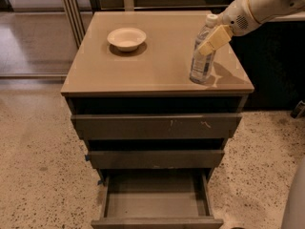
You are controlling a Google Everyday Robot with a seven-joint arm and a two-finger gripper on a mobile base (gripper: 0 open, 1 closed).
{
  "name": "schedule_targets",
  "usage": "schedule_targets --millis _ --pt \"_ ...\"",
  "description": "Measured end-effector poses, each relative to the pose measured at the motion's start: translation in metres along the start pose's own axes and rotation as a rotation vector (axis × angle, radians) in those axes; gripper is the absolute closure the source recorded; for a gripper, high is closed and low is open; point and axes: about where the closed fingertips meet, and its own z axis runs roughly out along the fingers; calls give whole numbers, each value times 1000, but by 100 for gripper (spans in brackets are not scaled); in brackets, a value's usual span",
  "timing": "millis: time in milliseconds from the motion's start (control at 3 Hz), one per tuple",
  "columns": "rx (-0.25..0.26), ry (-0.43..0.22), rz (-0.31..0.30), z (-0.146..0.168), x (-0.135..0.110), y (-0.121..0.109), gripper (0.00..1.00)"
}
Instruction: Place blue plastic bottle into bottom drawer
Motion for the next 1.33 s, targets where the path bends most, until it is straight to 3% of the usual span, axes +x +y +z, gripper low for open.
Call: schedule_targets --millis 1000,1333 --pt "-2 -1 0 0 0 0 66" --pt "-33 -11 -33 2 -5 6 89"
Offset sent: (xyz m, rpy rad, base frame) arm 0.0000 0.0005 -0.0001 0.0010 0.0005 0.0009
